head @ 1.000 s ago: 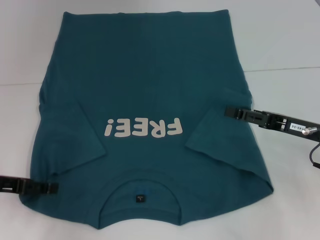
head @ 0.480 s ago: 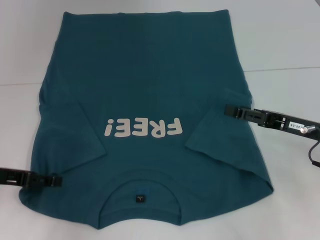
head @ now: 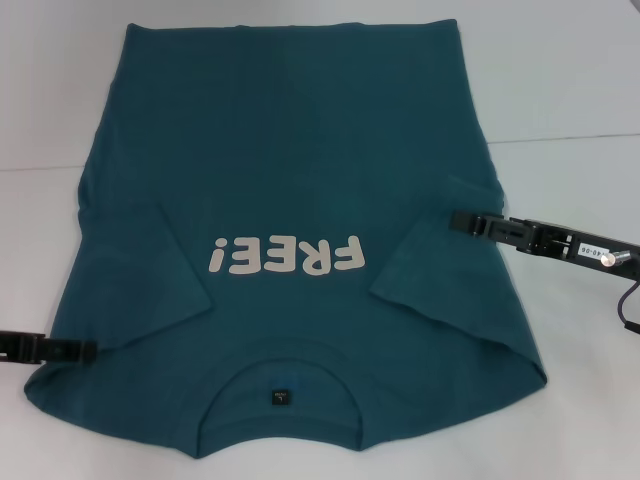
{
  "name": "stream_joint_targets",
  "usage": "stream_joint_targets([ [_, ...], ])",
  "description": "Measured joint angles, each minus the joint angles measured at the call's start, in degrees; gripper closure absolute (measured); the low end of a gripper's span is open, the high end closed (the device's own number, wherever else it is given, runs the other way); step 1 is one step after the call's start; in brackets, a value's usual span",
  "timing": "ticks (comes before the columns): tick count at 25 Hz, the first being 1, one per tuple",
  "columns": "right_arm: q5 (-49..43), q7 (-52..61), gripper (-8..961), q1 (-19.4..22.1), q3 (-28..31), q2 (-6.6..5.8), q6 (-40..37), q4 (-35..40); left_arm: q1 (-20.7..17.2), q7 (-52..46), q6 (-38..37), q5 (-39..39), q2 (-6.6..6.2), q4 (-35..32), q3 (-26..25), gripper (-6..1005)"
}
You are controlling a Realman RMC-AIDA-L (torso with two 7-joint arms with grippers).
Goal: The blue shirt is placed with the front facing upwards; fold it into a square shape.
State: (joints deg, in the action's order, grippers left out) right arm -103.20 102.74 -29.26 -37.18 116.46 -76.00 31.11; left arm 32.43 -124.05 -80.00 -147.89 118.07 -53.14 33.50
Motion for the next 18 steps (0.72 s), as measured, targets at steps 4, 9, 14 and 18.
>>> stream_joint_targets([
  [4, 0.01, 0.00, 22, 0.00, 0.00, 0.00, 0.00, 0.00, 0.00, -0.82, 2.32, -1.60, 0.19, -0.05, -0.01, 79],
  [9, 0.13, 0.00, 22, 0.07, 0.00, 0.00, -0.01, 0.00, 0.00, -1.30, 3.40, -3.15, 0.50, 0.45, 0.45, 79],
  [14, 0.19, 0.00, 22, 0.10, 0.00, 0.00, -0.02, 0.00, -0.03, -1.51, 1.96, -3.51, 0.53, 0.53, 0.85, 79],
  [18, 0.20, 0.00, 22, 0.09, 0.00, 0.00, -0.03, 0.00, -0.06, -1.25, 0.15, -3.68, 0.43, 0.47, 0.90, 80],
])
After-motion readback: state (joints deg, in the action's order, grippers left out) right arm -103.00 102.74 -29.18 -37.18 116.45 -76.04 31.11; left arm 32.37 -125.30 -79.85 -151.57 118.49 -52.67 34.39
